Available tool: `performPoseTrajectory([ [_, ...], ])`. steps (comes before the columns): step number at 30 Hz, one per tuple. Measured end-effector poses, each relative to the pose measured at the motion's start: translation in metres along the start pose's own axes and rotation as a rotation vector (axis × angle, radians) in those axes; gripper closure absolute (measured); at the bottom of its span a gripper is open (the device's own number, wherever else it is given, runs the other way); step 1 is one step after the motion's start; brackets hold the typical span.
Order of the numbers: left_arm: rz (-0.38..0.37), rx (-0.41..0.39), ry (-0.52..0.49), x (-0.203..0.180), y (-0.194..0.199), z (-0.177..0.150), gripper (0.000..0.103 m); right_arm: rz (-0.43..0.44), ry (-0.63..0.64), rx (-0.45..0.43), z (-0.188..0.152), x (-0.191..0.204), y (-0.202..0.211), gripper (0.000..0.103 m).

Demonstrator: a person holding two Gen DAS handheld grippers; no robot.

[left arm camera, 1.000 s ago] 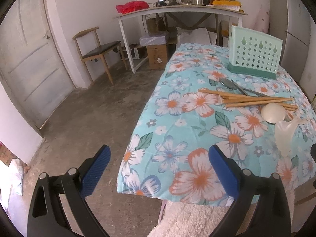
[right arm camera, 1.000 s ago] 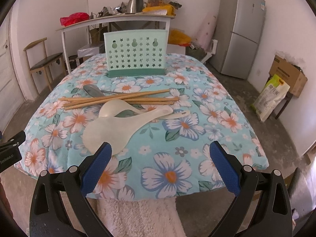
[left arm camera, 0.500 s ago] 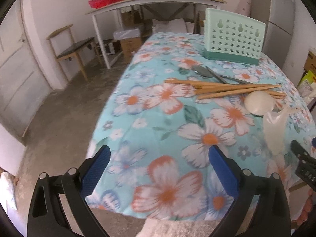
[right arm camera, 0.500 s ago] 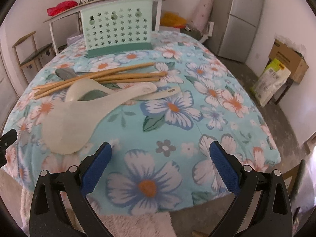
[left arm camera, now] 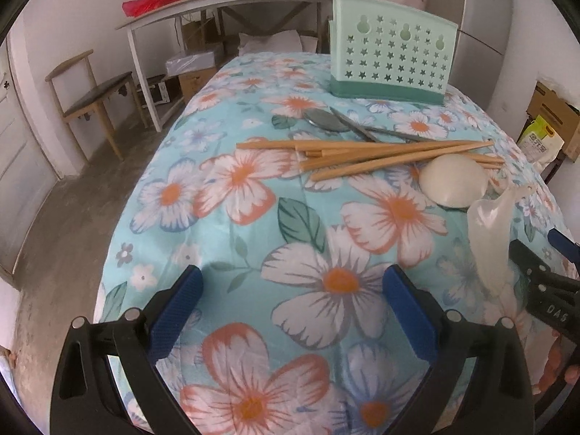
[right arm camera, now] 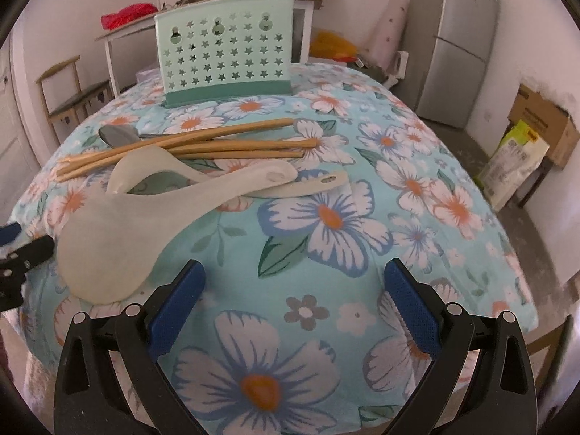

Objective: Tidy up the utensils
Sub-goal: 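Reach the left gripper to the white plastic rice paddle and grasp it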

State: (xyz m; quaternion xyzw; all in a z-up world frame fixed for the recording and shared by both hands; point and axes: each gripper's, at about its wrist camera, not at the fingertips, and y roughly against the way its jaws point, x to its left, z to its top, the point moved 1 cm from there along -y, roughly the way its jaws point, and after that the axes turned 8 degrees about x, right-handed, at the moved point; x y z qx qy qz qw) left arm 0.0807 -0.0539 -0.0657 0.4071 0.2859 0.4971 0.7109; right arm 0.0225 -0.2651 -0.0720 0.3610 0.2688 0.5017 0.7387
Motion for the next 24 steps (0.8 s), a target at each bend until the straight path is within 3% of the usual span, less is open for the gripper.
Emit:
performPoseTrajectory([
  [7, 0.033, 0.009, -0.037, -0.004, 0.0, 0.0, 0.005, -0.001, 0.012, 0.011, 0.001, 0.0, 0.0, 0.008],
  [12, -0.022, -0.031, -0.087, -0.003, 0.015, 0.003, 0.006, 0.032, 0.017, 0.032, 0.003, -0.002, 0.0, 0.008],
  [17, -0.246, -0.064, -0.112, -0.016, 0.035, 0.001, 0.01, 0.062, 0.029, 0.044, 0.003, -0.004, 0.002, 0.008],
  [24, -0.547, 0.026, -0.057, -0.035, 0.033, 0.001, 0.049, 0.118, 0.019, 0.052, 0.001, -0.012, 0.005, 0.008],
])
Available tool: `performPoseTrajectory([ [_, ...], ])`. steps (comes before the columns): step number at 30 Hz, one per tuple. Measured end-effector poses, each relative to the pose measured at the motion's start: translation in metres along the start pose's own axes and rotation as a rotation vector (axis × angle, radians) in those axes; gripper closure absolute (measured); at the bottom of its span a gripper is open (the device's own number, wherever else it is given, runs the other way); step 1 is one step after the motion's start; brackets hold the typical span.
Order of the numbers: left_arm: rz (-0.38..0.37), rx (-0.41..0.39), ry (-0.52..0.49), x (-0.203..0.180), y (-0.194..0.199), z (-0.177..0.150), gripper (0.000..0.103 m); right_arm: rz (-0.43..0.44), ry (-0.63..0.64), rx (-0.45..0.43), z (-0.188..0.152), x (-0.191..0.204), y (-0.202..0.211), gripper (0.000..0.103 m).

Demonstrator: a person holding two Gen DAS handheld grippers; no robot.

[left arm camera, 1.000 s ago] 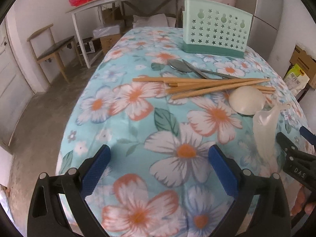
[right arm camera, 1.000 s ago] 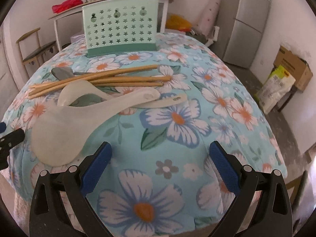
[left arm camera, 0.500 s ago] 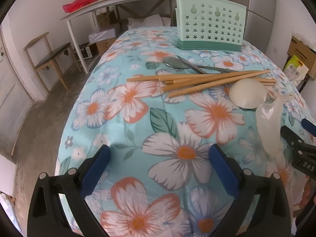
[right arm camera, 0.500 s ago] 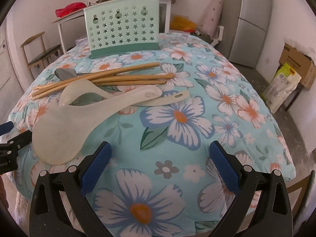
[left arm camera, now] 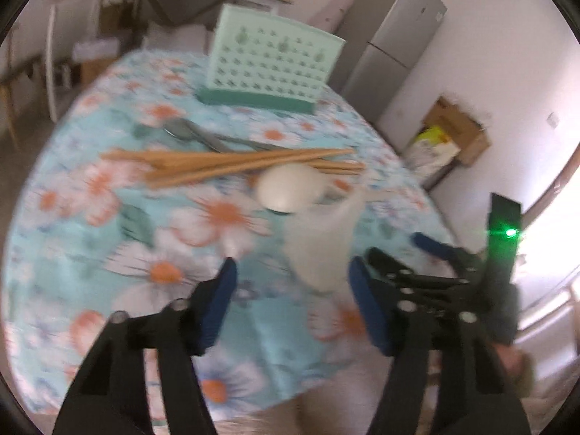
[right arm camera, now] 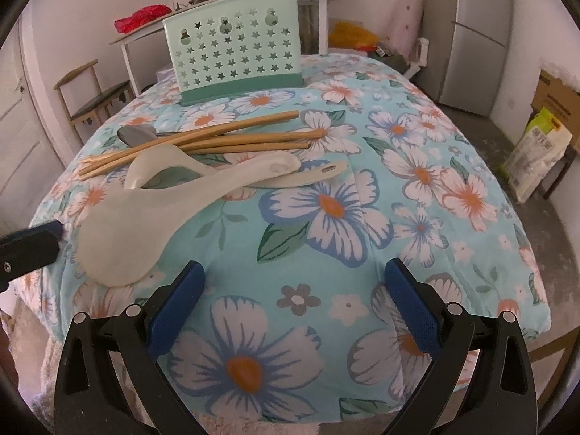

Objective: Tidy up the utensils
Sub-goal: 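Reach the left gripper to the white plastic rice paddle and grasp it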

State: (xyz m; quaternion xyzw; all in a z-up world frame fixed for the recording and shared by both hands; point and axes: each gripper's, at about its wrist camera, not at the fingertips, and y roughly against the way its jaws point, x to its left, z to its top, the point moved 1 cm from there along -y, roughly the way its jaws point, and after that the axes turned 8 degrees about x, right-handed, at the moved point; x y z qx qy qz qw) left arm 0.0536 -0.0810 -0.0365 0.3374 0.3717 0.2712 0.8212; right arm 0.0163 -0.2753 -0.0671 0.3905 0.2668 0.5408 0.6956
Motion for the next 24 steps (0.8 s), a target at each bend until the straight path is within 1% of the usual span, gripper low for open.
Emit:
performPoseTrajectory([
  [1, -0.029, 0.018, 0.018, -0.001, -0.004, 0.001, 0.054, 0.005, -0.003, 0.002, 0.0, 0.0, 0.0, 0.008],
  [3, -0.061, 0.044, 0.055, 0.001, -0.012, 0.001, 0.059, 0.009, -0.005, 0.004, 0.001, -0.001, 0.0, 0.008],
  [5, -0.1, 0.07, 0.114, 0.007, -0.021, 0.002, 0.064, 0.01, -0.009, 0.004, 0.001, -0.001, 0.0, 0.008],
  [6, -0.115, 0.076, 0.133, 0.01, -0.022, 0.001, 0.068, 0.012, -0.012, 0.004, 0.001, -0.002, 0.0, 0.008],
  [7, -0.148, 0.086, 0.17, 0.013, -0.026, 0.001, 0.071, 0.014, -0.016, 0.003, 0.0, -0.002, 0.0, 0.008],
  [8, -0.168, 0.092, 0.19, 0.016, -0.028, 0.001, 0.072, 0.016, -0.018, 0.002, 0.0, -0.002, 0.0, 0.008],
  [10, -0.193, 0.098, 0.226, 0.02, -0.033, 0.001, 0.078, 0.017, -0.024, 0.004, 0.0, -0.002, 0.0, 0.008],
  [14, -0.203, 0.097, 0.254, 0.019, -0.039, 0.003, 0.086, 0.013, -0.027, 0.003, -0.001, -0.002, -0.001, 0.008],
  [16, -0.2, 0.095, 0.265, 0.021, -0.04, 0.003, 0.095, 0.011, -0.026, 0.003, -0.001, -0.002, -0.001, 0.008],
  [19, -0.206, 0.085, 0.275, 0.023, -0.039, 0.002, 0.097, 0.001, -0.019, 0.002, -0.001, -0.002, -0.002, 0.008],
  [24, -0.189, 0.061, 0.233, 0.018, -0.027, 0.0, 0.101, 0.012, -0.029, -0.005, -0.002, -0.004, -0.002, 0.008],
])
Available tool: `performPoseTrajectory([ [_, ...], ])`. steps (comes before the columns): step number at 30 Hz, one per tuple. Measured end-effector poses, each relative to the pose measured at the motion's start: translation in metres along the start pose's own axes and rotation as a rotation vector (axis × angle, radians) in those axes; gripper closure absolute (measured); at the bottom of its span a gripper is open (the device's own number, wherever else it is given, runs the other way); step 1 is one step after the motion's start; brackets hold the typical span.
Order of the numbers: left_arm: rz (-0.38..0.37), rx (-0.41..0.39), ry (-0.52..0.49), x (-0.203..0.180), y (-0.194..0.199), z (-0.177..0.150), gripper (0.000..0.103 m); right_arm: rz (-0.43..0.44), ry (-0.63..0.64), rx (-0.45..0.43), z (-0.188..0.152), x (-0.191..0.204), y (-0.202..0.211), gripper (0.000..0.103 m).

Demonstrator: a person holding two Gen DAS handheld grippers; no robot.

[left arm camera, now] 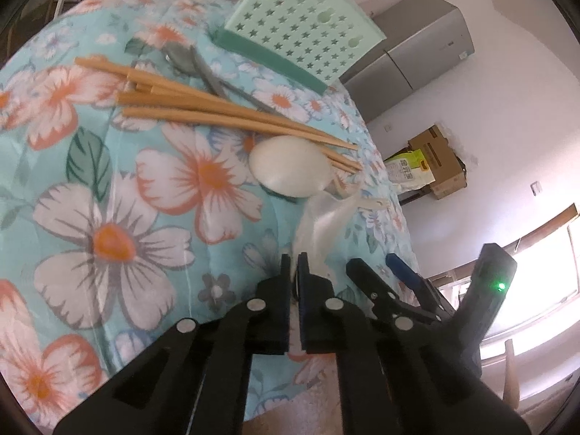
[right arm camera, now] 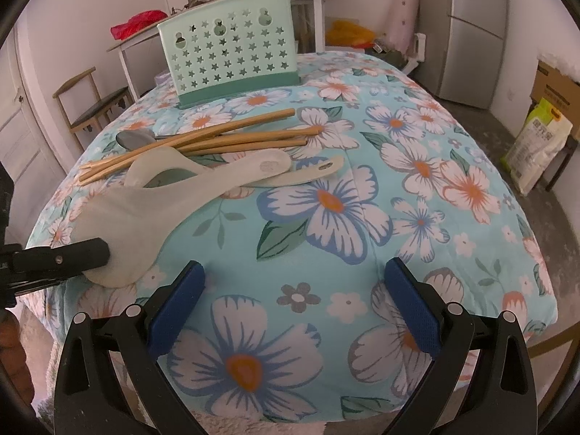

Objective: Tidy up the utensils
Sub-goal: 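Reach the left gripper to the white plastic rice paddle and grasp it, then lift the white paddle with the left gripper while the right gripper grasps the white plastic spoon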

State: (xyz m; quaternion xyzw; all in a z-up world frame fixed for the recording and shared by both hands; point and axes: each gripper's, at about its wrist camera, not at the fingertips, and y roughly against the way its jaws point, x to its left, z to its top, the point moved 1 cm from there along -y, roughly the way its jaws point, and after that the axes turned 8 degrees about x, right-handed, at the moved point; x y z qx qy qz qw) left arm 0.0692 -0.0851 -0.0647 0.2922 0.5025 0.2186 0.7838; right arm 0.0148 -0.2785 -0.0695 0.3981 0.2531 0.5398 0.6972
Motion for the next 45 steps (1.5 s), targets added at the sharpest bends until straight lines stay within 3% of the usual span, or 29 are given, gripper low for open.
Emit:
performPoseTrajectory([
  [10, 0.006, -0.099, -0.118, -0.023, 0.043, -0.003, 0.102, 0.023, -0.003, 0.004, -0.001, -0.007, 0.01, 0.008],
  [14, 0.0, -0.155, -0.158, -0.03, 0.062, -0.002, 0.102, 0.028, 0.002, -0.037, -0.001, -0.01, 0.02, 0.009],
  [18, -0.015, -0.214, -0.155, -0.03, 0.08, 0.006, 0.102, 0.053, 0.039, -0.083, 0.006, -0.006, 0.029, 0.018],
  [23, 0.005, -0.322, -0.159, -0.025, 0.104, 0.015, 0.102, 0.051, 0.205, -0.143, 0.023, 0.02, 0.034, 0.029],
  [28, 0.037, -0.374, -0.134, -0.011, 0.115, 0.022, 0.102, -0.029, 0.449, -0.18, 0.029, 0.056, 0.021, 0.047],
  [34, 0.056, -0.393, -0.092, 0.013, 0.115, 0.029, 0.102, -0.154, 0.692, -0.175, 0.023, 0.09, -0.009, 0.061],
  [41, 0.055, -0.391, -0.044, 0.034, 0.113, 0.031, 0.102, -0.336, 0.901, -0.311, 0.009, 0.124, -0.018, 0.065],
  [45, 0.056, -0.394, -0.033, 0.04, 0.116, 0.03, 0.101, -0.457, 1.045, -0.388, -0.004, 0.139, -0.025, 0.076],
])
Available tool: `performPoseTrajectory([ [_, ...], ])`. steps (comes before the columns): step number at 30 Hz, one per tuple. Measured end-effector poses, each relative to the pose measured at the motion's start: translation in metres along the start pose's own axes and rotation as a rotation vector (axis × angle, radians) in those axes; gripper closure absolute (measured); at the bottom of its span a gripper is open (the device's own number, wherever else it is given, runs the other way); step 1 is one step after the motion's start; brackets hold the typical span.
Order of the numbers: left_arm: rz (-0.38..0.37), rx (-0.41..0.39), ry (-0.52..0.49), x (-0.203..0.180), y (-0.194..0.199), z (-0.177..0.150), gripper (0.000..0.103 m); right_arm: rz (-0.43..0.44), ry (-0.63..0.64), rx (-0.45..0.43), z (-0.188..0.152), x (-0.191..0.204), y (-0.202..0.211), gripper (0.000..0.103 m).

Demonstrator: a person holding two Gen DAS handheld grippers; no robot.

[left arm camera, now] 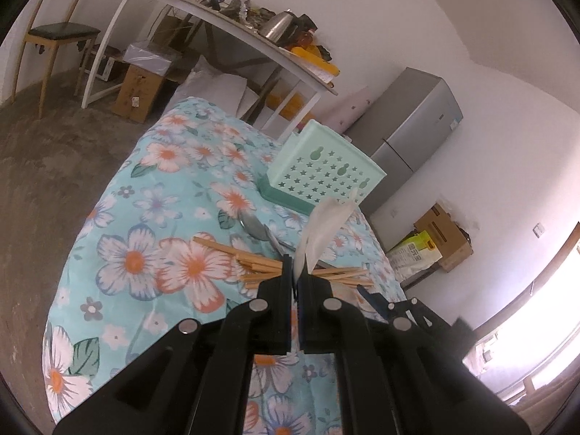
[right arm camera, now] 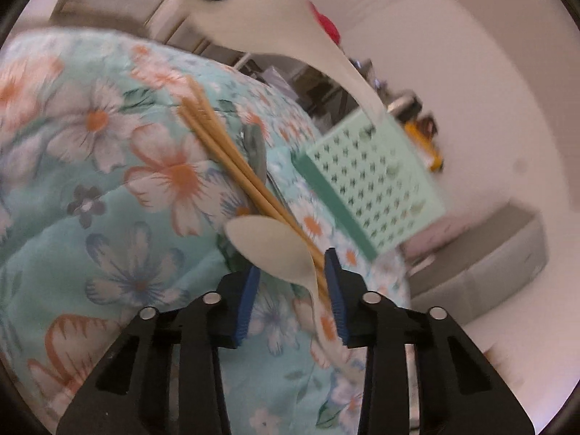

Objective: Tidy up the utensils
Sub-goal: 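Lift the white paddle with the left gripper while the right gripper grasps the white plastic spoon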

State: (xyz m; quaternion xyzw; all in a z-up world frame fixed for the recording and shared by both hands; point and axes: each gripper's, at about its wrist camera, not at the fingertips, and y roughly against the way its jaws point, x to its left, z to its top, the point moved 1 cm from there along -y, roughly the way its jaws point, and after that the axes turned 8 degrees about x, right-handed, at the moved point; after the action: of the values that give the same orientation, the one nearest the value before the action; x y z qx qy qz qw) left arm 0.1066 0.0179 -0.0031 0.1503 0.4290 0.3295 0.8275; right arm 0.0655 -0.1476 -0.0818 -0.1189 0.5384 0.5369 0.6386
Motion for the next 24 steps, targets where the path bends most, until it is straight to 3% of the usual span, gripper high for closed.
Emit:
performPoseTrajectory([
  [5, 0.008, -0.002, 0.006, 0.001, 0.004, -0.003, 0.101, -0.118, 0.114, -0.044, 0.002, 0.011, 0.005, 0.091],
  [7, 0.01, -0.007, 0.002, -0.001, 0.007, -0.004, 0.101, -0.149, 0.112, -0.046, 0.003, 0.005, 0.007, 0.099],
  [11, 0.019, -0.035, -0.022, -0.008, 0.018, -0.002, 0.101, -0.17, 0.052, -0.047, 0.002, -0.015, 0.016, 0.101],
  [19, 0.02, -0.088, -0.068, -0.026, 0.035, 0.011, 0.101, -0.092, -0.328, -0.023, -0.011, -0.093, 0.034, 0.102],
  [24, 0.074, -0.155, -0.229, -0.058, 0.043, 0.048, 0.101, -0.101, -0.516, -0.017, -0.024, -0.141, 0.041, 0.102],
])
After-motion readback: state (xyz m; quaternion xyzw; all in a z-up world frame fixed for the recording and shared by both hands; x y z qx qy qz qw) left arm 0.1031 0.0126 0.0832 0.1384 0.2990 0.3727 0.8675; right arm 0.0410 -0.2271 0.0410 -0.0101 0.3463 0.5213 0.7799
